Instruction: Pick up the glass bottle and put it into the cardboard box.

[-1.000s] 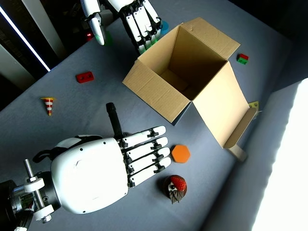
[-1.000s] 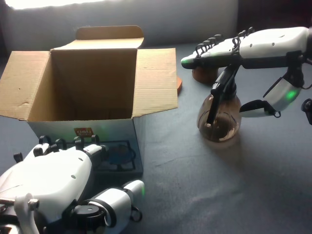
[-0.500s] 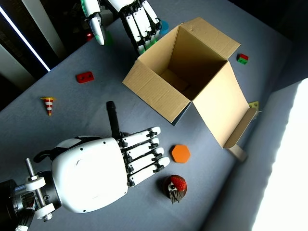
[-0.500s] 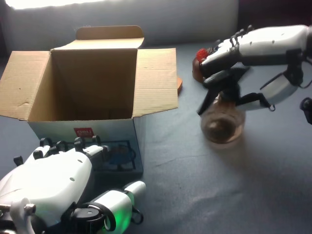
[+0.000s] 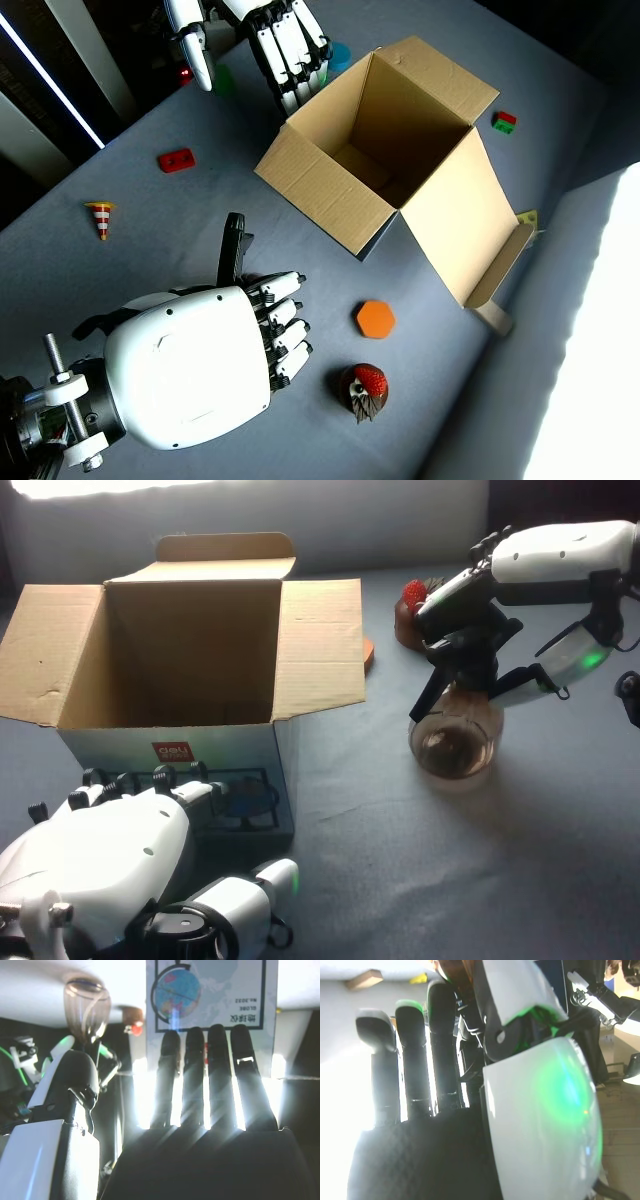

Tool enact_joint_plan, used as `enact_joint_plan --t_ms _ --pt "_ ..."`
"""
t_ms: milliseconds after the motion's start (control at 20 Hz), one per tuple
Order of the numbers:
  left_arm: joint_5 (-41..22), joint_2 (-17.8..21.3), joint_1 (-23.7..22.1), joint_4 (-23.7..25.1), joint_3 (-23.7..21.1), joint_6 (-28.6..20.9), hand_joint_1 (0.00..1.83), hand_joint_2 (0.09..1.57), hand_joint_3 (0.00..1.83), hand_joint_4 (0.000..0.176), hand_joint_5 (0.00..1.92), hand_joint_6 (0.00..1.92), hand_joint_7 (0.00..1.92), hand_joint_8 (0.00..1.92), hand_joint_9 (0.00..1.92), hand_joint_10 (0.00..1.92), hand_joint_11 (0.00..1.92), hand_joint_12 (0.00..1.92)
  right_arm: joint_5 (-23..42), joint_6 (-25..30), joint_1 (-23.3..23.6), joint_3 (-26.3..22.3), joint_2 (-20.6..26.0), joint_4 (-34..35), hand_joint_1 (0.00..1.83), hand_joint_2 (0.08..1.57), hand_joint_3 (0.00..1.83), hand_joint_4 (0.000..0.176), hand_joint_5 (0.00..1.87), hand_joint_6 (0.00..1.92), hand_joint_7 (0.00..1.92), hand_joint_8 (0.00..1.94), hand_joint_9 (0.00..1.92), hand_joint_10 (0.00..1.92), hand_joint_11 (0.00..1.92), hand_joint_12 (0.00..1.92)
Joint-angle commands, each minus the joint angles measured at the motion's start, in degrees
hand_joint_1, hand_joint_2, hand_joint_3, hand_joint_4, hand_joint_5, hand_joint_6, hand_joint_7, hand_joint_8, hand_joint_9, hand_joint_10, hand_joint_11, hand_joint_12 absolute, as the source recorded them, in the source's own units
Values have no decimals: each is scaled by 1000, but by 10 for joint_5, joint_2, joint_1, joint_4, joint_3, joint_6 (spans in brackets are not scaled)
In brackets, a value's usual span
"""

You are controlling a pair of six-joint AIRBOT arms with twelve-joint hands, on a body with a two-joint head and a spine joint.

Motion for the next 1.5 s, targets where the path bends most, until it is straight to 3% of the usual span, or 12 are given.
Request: enact_joint_plan --t_ms 0,350,400,600,1150,1450 --pt "-31 -3 -1 49 -2 -4 256 1198 0 27 352 1 349 0 330 1 74 695 29 7 12 0 7 38 1333 1024 466 0 681 1542 849 1282 626 1704 610 1921" --pt "-34 -3 0 47 -5 -14 267 1195 0 28 365 2 352 0 335 1 92 678 41 35 89 -17 57 38 1337 1002 496 0 689 1533 859 1266 653 1694 637 1921" --pt "-35 -3 0 45 -6 -15 242 1212 1 23 339 0 337 1 313 0 18 797 42 35 105 -23 67 38 1342 1021 420 0 712 1463 889 1219 669 1639 628 1921" --pt "-36 -3 -1 43 -8 -17 183 1246 7 10 300 5 282 0 252 0 0 742 43 49 149 -37 85 38 1352 1132 104 0 779 1310 971 1049 707 1506 625 1821" --pt "-36 -4 3 52 1 -17 175 1254 6 12 289 0 278 0 248 0 0 720 38 53 220 -55 81 36 1349 1169 43 0 769 1327 959 1082 684 1514 620 1838" --pt "-25 -7 11 59 12 -27 171 1255 6 13 281 0 274 0 243 0 0 719 9 26 247 -102 65 47 1348 1177 36 0 763 1327 950 1101 679 1528 628 1839"
